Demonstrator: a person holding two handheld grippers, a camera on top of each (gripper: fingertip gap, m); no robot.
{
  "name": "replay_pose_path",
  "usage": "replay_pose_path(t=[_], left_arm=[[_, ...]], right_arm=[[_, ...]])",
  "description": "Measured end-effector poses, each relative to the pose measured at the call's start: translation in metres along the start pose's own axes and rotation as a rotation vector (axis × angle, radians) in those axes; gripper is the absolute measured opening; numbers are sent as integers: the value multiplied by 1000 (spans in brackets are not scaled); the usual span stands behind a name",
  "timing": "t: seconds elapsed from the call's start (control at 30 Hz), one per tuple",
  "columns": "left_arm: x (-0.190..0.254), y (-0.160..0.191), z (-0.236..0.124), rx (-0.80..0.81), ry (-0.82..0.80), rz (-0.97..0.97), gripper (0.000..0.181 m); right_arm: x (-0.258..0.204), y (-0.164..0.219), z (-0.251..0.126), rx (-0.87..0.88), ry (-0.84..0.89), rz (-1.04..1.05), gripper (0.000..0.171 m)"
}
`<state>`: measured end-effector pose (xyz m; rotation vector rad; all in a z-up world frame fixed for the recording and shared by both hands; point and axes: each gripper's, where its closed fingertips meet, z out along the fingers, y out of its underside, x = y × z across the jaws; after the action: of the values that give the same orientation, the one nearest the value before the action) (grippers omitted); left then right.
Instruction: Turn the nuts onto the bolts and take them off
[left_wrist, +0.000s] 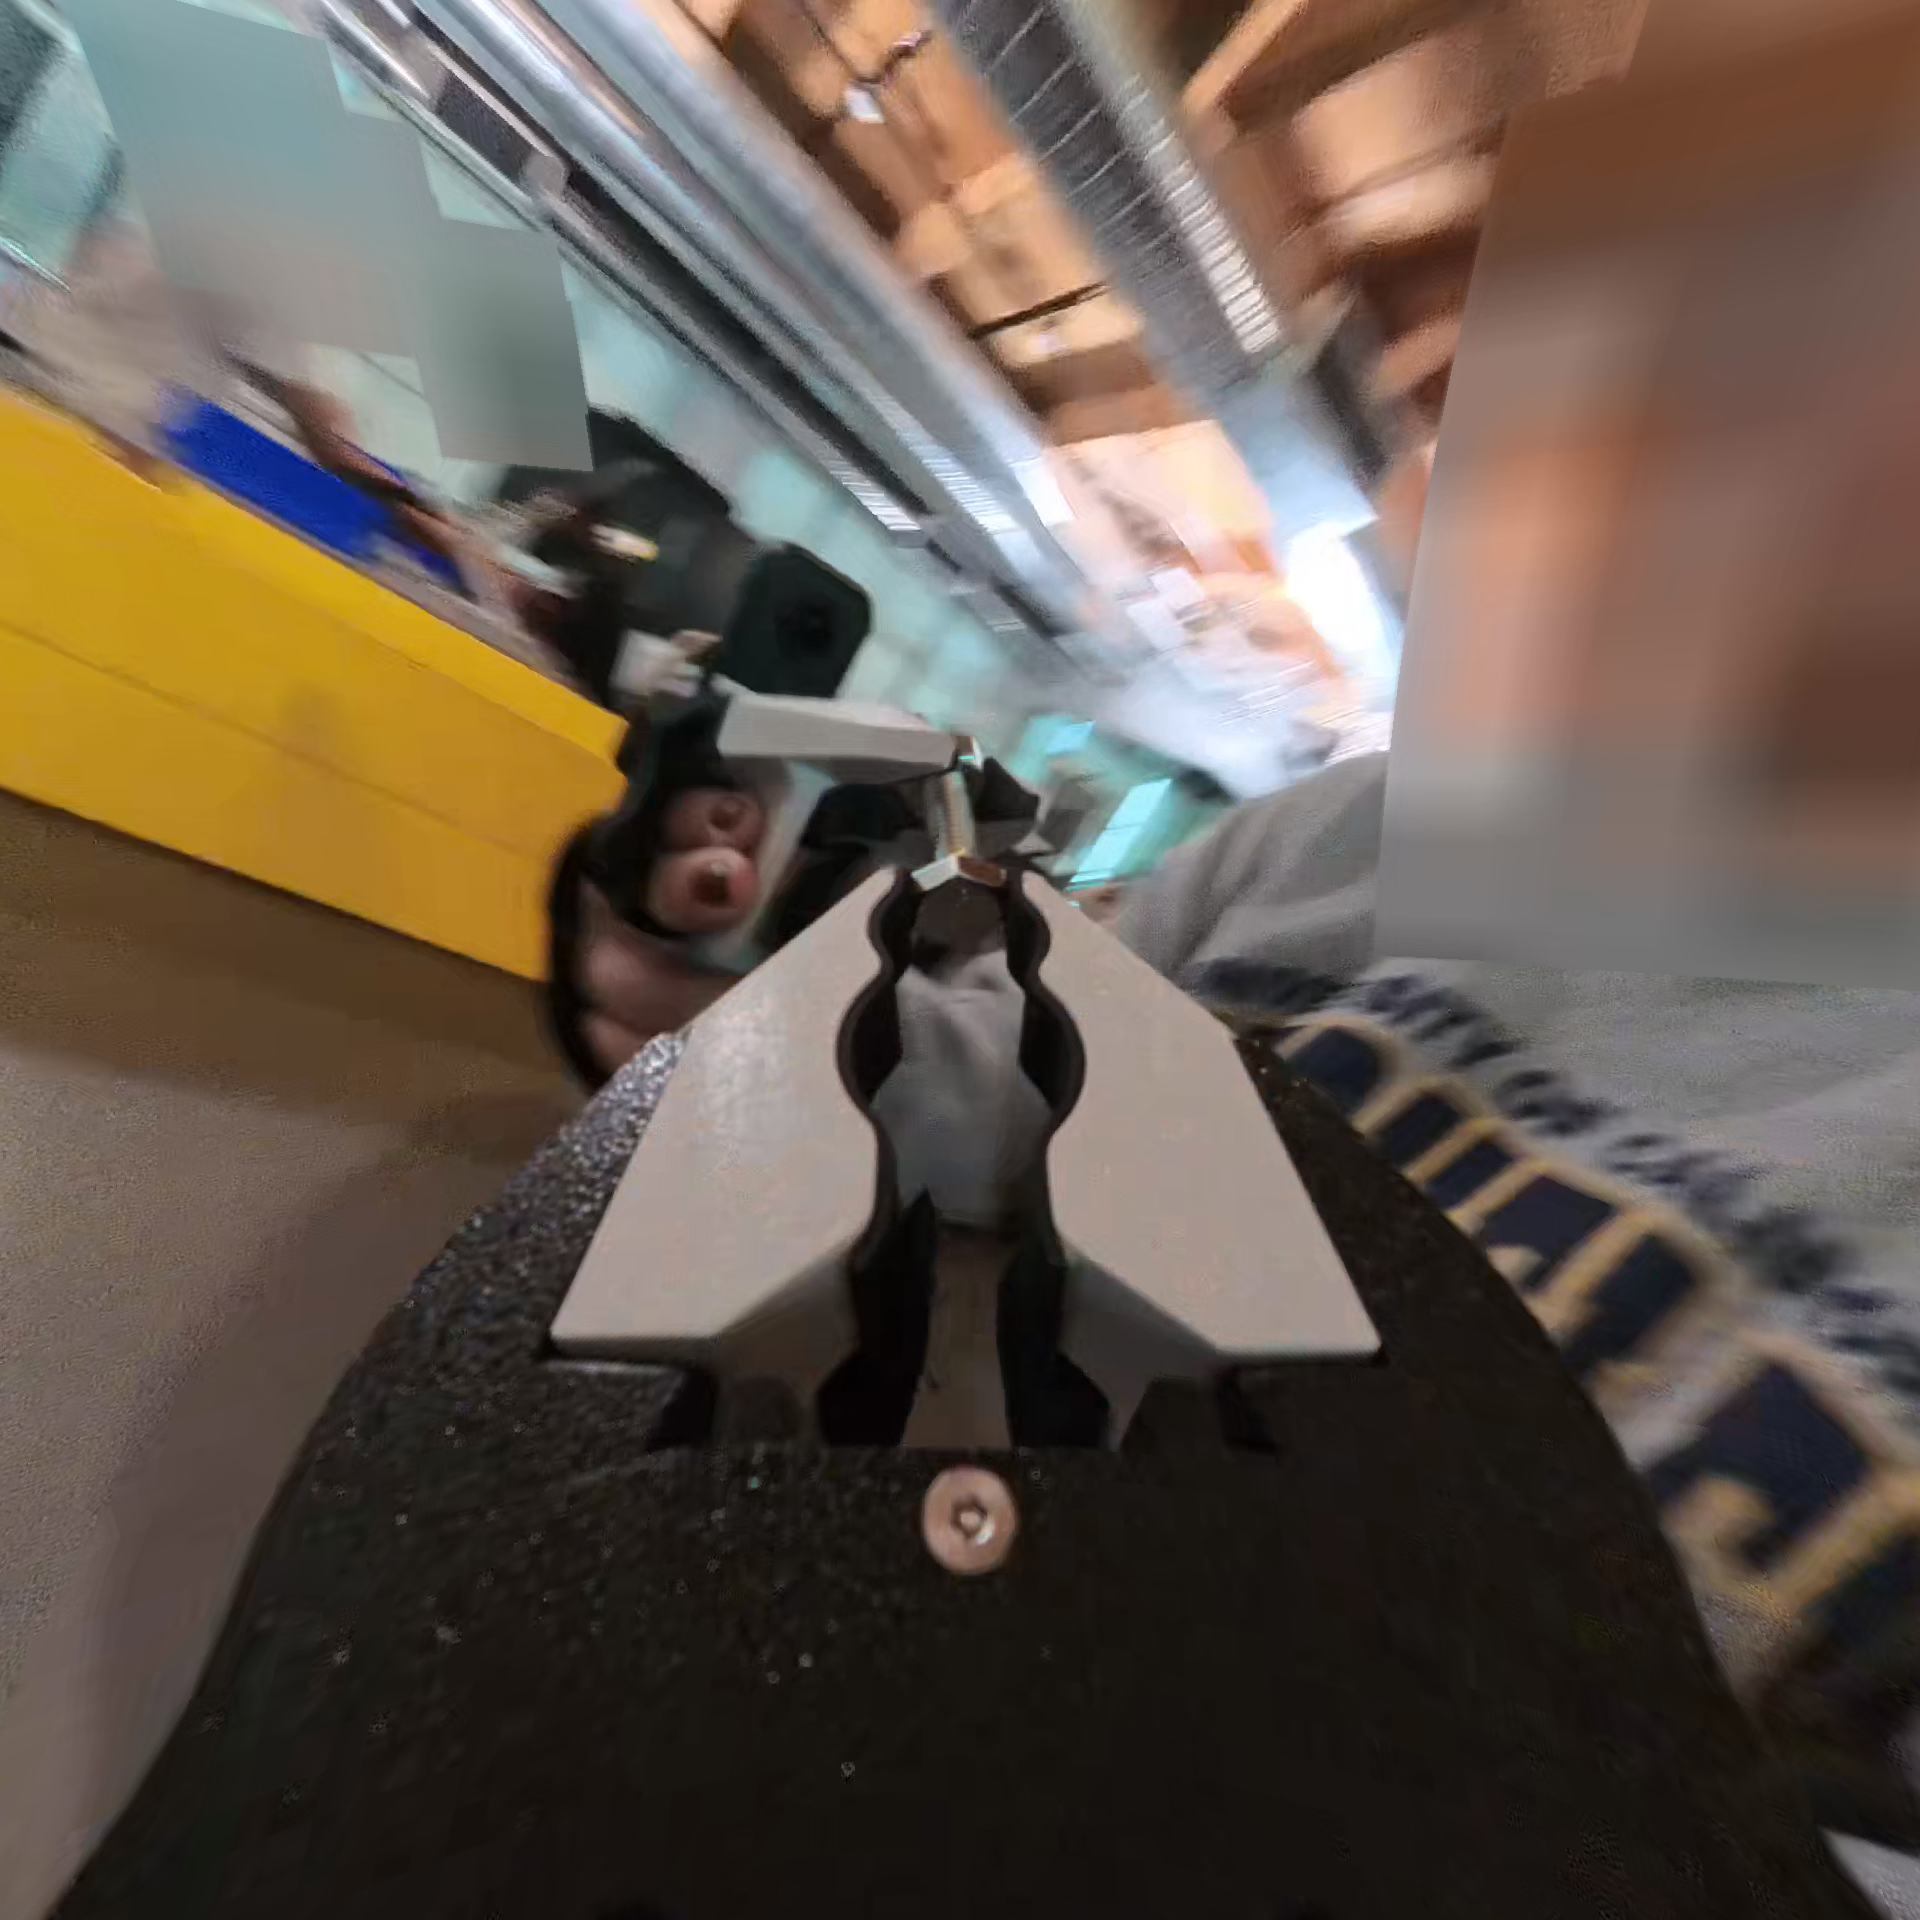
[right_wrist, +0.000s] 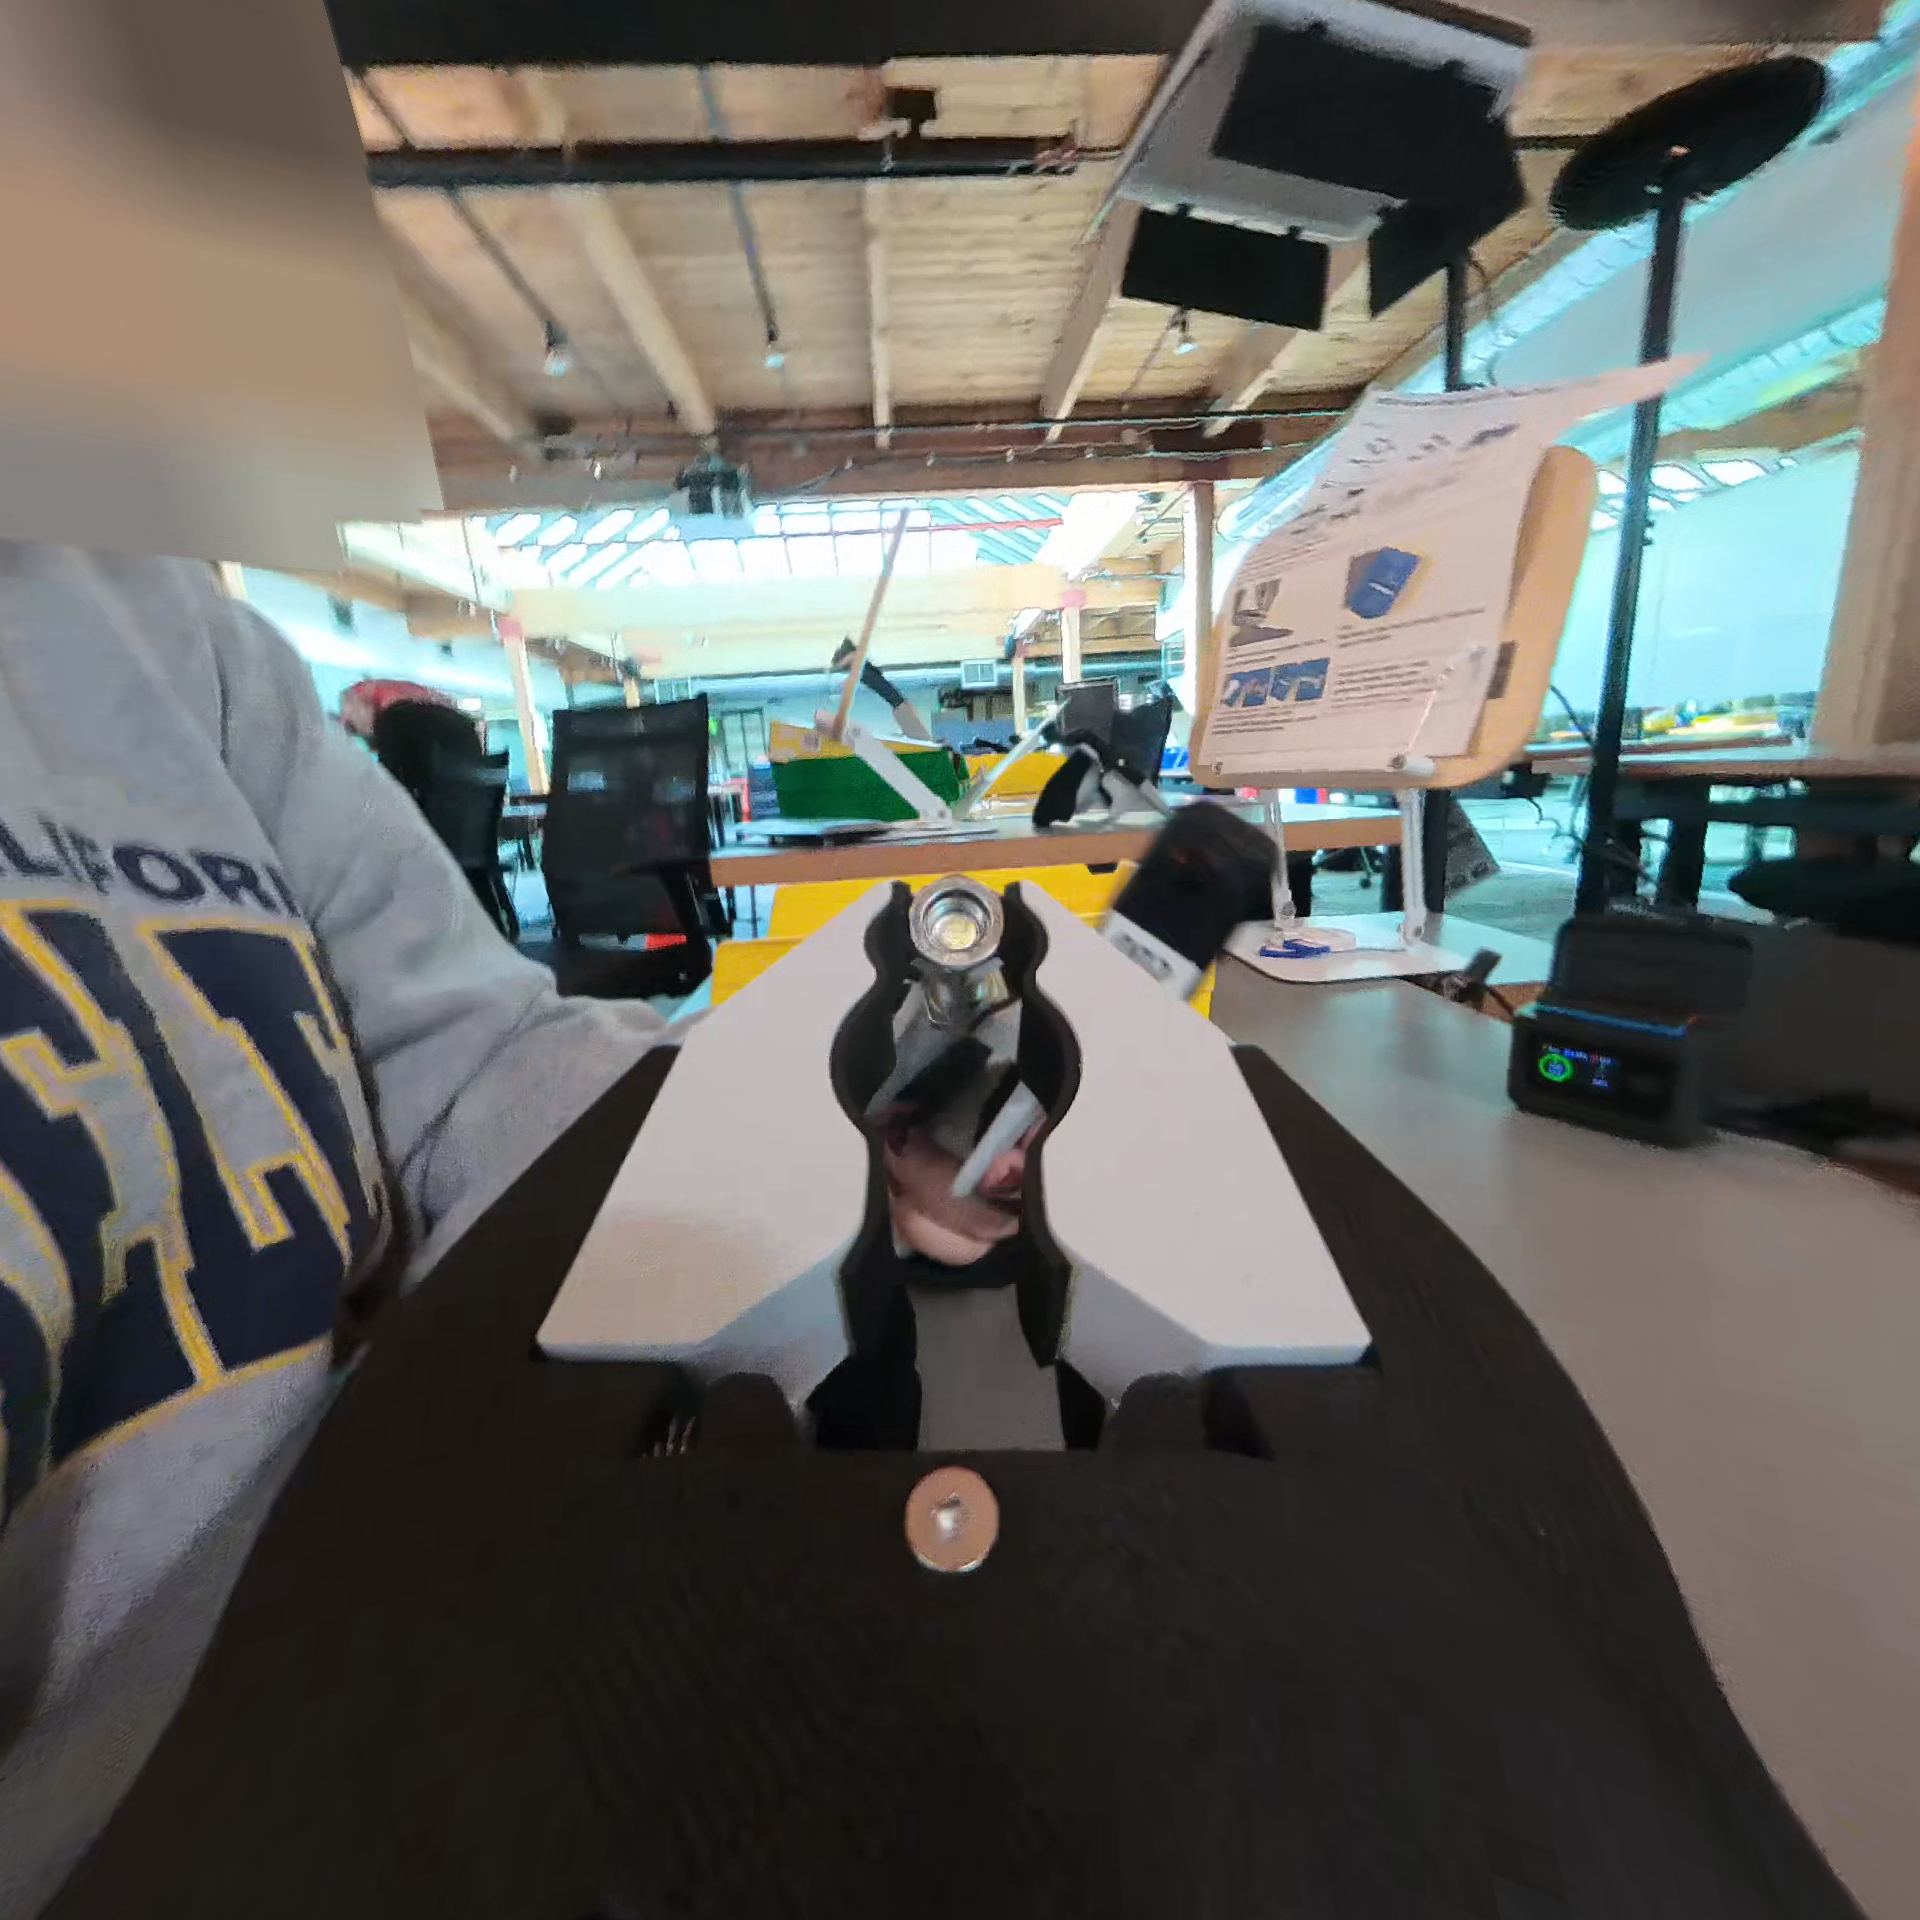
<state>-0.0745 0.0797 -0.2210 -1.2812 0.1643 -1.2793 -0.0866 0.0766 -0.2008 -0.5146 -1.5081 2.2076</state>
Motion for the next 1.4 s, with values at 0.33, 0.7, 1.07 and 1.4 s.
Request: replay_pose_path(t=[0.33, 0.7, 1.07, 1.4], left_arm=[[2, 2, 3, 39, 82, -67, 16], [-17, -13, 1, 84, -266, 453, 14], [-18, -17, -2, 96, -298, 492, 15], [4, -13, -7, 102, 71, -77, 15]], right_arm=[[-3, -4, -1, 18, -6, -27, 16], [37, -11, -5, 245, 156, 345, 53], [31, -14, -7, 261, 98, 337, 25], [12, -29, -14, 155, 46, 44, 18]])
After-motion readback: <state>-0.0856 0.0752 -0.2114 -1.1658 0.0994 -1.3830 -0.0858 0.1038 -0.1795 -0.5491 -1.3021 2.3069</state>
